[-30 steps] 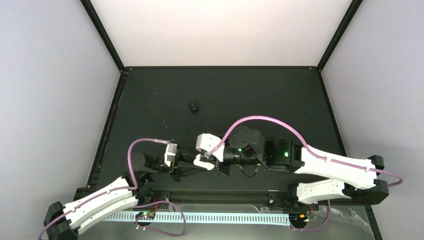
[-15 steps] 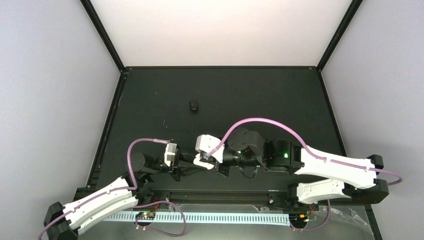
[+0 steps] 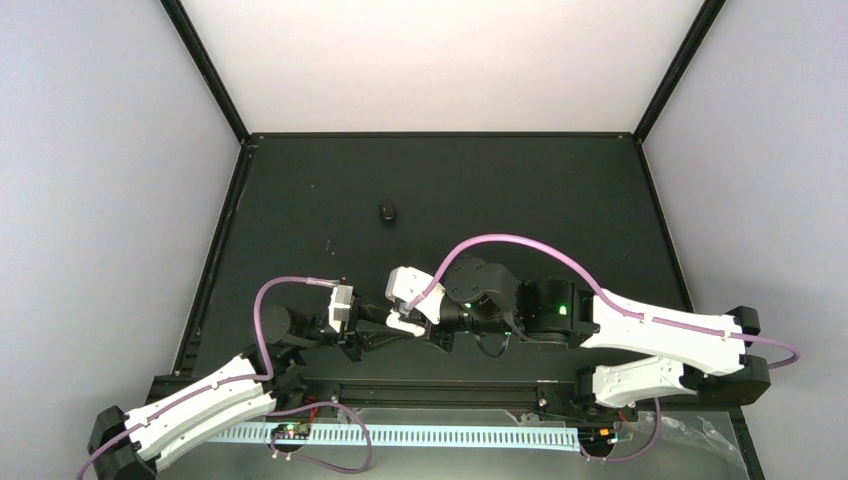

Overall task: Insert the wireless bluetooth earbuds into the charging case
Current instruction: Place the earbud in the charging case, then close the charging case.

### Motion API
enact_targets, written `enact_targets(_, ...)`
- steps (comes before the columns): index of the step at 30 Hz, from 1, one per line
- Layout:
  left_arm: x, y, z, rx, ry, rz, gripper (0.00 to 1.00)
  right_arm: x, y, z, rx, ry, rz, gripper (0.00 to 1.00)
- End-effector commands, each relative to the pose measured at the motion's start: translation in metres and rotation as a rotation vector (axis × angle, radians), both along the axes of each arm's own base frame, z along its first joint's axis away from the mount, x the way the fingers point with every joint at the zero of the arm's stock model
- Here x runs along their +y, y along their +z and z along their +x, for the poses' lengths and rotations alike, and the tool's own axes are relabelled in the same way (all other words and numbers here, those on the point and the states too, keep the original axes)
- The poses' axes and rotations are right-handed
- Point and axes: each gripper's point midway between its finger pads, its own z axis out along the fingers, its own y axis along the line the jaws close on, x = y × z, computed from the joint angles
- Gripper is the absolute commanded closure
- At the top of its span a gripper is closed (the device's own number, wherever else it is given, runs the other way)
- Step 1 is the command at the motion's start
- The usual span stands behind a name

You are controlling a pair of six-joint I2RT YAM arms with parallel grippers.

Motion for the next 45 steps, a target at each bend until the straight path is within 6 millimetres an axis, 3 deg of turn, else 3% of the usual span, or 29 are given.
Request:
enact_targets(1,0.003,0.010,0.000,-0.033,0.022,-0.026,0.99,-0.001,0.000,0.003,0.002,-0.038,-0.028,0.99)
enact_targets(8,0.004,0.011,0.001,-0.036,0.035,-0.028,0.99,0.000,-0.002,0.001,0.005,-0.035,-0.046,0.99)
enact_targets(22,0.001,0.006,0.004,-0.029,0.041,-0.011,0.99,-0.004,0.012,0.000,0.003,-0.035,-0.001,0.87)
enact_targets(33,0.000,0.005,0.005,-0.026,0.036,-0.005,0.98,-0.016,0.046,-0.003,0.009,-0.041,0.111,0.74)
enact_targets(38,0.000,0.007,0.003,-0.026,0.028,-0.012,0.98,-0.032,0.056,0.027,-0.028,-0.220,0.159,0.66)
enact_targets(41,0.002,0.009,0.001,-0.028,0.023,-0.021,0.98,-0.043,0.049,0.054,-0.029,-0.359,0.148,0.64)
enact_targets(45,0.003,0.011,-0.002,-0.033,0.016,-0.031,0.98,-0.052,0.036,0.072,-0.003,-0.440,0.130,0.62)
